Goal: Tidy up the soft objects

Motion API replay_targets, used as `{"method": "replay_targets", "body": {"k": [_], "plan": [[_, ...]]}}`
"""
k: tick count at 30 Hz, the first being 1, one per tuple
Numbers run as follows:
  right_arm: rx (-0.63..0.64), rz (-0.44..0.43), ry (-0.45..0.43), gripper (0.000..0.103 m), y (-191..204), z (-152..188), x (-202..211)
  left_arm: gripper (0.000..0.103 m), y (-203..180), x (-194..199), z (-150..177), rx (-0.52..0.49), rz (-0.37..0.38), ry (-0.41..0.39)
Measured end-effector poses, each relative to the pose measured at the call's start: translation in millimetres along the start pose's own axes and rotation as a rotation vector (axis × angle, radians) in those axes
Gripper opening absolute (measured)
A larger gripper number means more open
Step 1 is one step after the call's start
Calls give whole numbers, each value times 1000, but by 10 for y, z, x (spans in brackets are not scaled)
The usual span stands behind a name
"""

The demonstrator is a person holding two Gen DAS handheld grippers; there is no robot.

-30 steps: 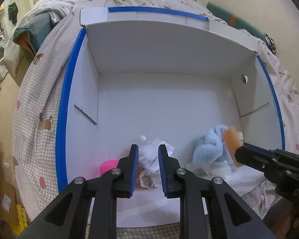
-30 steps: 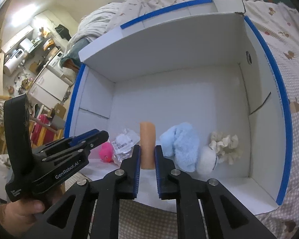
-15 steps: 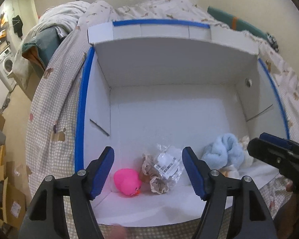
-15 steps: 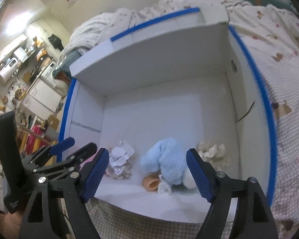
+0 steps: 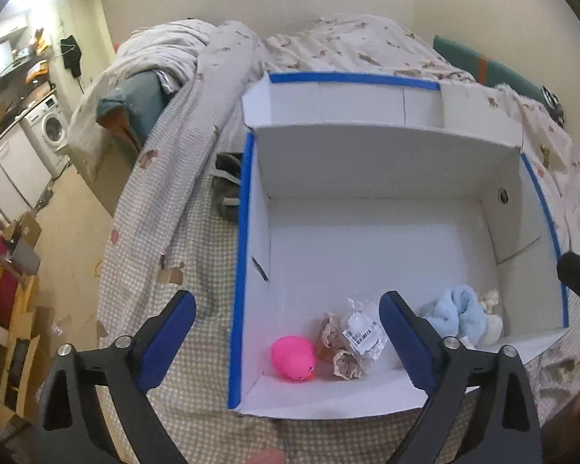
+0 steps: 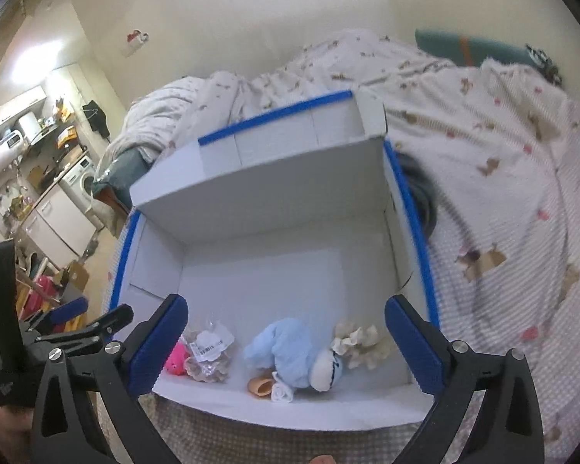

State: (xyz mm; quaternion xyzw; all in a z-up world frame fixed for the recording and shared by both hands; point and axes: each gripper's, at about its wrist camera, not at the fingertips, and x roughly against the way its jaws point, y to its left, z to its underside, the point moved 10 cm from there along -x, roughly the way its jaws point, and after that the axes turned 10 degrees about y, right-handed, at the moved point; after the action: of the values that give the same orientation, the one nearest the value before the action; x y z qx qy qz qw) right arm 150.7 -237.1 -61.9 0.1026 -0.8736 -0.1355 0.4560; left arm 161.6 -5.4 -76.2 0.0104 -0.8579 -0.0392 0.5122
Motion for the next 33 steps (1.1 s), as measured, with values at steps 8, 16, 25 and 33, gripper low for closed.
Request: {"method": "replay_targets", "body": {"k": [8, 16, 25, 33], "plan": [[9, -6, -45, 103, 84, 128, 318, 102, 45, 461, 96, -10, 8, -93], [57, 39, -47, 103, 80, 377, 379, 102, 156, 622, 392, 7, 35, -109], [49, 34, -18, 103, 87, 541, 261, 103, 225, 743, 566, 34, 55, -163], [79, 62, -72, 103, 139, 455, 283, 103, 317, 654, 552, 86, 58, -150]]}}
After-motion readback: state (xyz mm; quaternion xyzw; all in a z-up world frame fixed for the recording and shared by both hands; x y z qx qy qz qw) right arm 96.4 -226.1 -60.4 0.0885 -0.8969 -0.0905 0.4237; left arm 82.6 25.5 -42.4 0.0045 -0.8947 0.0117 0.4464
